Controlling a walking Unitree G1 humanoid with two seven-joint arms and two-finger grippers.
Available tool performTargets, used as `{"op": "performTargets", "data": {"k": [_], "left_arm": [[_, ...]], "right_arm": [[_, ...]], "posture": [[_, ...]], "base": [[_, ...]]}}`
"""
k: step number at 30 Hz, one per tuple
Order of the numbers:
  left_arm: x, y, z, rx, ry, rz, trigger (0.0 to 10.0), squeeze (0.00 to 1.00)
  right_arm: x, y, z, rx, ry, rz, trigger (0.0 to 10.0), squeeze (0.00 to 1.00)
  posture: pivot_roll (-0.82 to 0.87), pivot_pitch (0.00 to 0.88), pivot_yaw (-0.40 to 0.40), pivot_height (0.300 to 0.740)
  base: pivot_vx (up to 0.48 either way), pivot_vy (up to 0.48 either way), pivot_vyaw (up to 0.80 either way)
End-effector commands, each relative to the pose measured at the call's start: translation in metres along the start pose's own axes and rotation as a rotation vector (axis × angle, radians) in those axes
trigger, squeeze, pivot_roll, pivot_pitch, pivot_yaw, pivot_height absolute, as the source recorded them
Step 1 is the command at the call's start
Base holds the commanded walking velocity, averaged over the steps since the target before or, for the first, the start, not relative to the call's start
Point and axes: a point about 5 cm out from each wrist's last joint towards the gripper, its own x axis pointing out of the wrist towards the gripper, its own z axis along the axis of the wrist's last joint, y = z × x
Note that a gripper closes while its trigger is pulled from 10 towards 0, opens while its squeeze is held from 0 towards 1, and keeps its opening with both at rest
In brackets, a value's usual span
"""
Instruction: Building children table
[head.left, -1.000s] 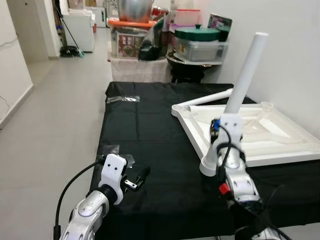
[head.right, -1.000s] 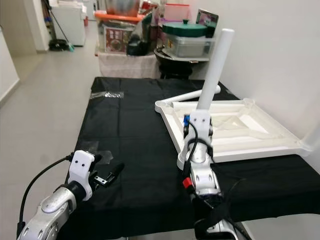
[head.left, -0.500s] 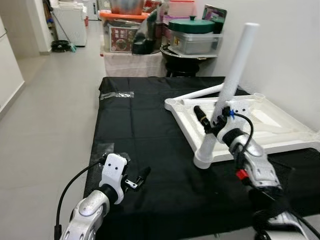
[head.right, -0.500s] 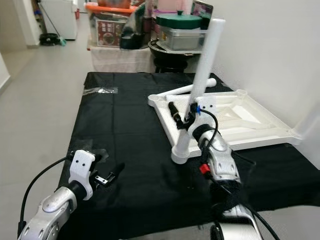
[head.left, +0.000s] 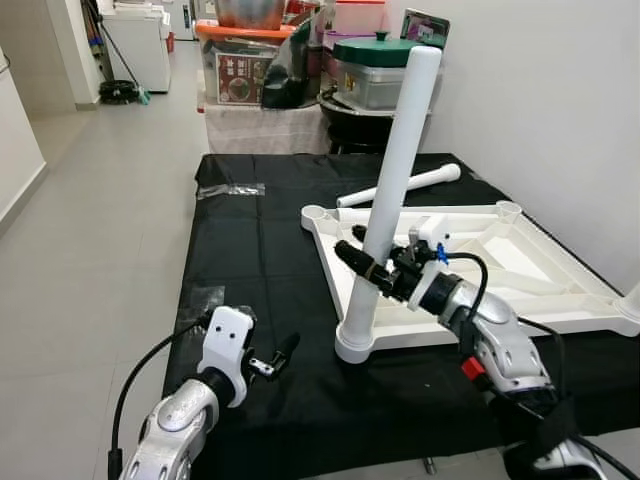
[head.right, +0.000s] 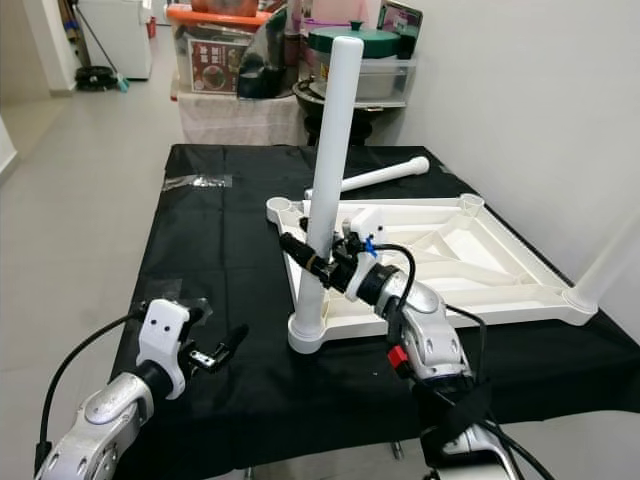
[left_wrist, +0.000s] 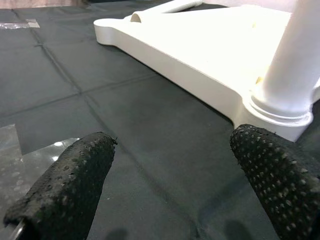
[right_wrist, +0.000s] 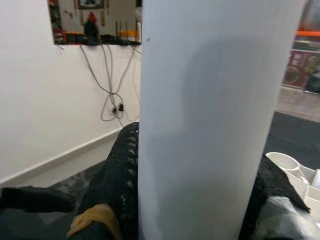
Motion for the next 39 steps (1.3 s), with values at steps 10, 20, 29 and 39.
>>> {"op": "performTargets", "data": {"k": [10, 20, 29, 39], "left_arm": [[0.000, -0.001, -0.003, 0.004, 0.011, -0.002, 10.0, 0.00], [0.000, -0.002, -0.003, 0.006, 0.012, -0.004, 10.0, 0.00], [-0.001, -0.002, -0.003, 0.003, 0.013, -0.005, 10.0, 0.00], [0.002, -0.003, -0.002, 0.003, 0.008, -0.010, 10.0, 0.00]], "right_arm": [[-0.053, -0.062, -0.036, -0.051, 0.309, -1.119, 0.0, 0.00], [-0.043, -0.024, -0.046, -0.058, 0.343, -1.138, 0.0, 0.00], [-0.010, -0.011, -0.030, 0.056, 0.203, -0.928, 10.0, 0.65], [0.008, 0.029, -0.001, 0.163, -0.034, -0.138, 10.0, 0.00]], "posture": [[0.10, 0.000, -0.092, 0.740], [0.10, 0.000, -0.090, 0.740], [0.10, 0.000, -0.088, 0.740], [0.10, 0.000, -0.090, 0.740]], "base": [[0.000, 0.000, 0.00], [0.000, 0.000, 0.00], [0.000, 0.000, 0.00], [0.000, 0.000, 0.00]]}}
